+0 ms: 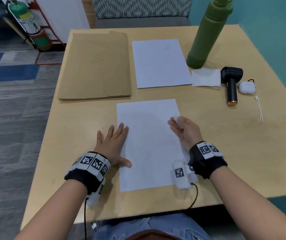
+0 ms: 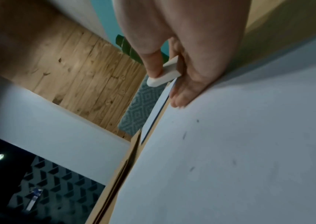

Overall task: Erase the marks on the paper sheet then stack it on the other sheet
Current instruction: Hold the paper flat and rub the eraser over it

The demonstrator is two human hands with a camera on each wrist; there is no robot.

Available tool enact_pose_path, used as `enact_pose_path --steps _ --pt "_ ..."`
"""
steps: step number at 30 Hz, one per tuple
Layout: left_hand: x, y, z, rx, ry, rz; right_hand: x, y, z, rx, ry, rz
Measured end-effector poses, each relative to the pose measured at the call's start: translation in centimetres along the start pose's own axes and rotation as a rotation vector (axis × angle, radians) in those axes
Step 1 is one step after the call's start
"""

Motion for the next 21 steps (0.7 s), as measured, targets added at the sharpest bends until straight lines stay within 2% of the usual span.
enact_pose_path --steps 3,10,12,14,18,21 --pt "0.0 0.0 0.0 0.000 0.005 0.000 0.7 -0.4 -1.0 0.101 0.052 0.117" --pt "1.0 -0.5 1.0 0.021 -0.036 0.008 0.1 0.6 1.3 0.059 0.513 0.054" --pt "1.1 -0.9 1.6 -0.011 0.004 0.030 0.1 0.4 1.3 0.054 0.543 0.069" --pt "0.7 -1.3 2.2 -0.054 0.018 0.016 -0.1 0.5 1.0 0.035 0.468 0.067" --pt "0.2 -1.0 1.8 -0.028 0.071 0.024 -0.7 1.7 0.7 -0.040 0.386 -0.075" --pt "0.4 -0.3 0.1 0.033 0.115 0.052 -1.2 2.8 1.2 -0.090 0.537 -0.186"
Point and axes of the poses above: each hand's wrist, its own y-axis away from the middle knuckle, its own x-axis out of the back of the hand, z = x × y, the point moved 2 cm from there along -y, towards the middle knuckle, and after that the axes turned 9 degrees about -x, right-handed, at the moved point
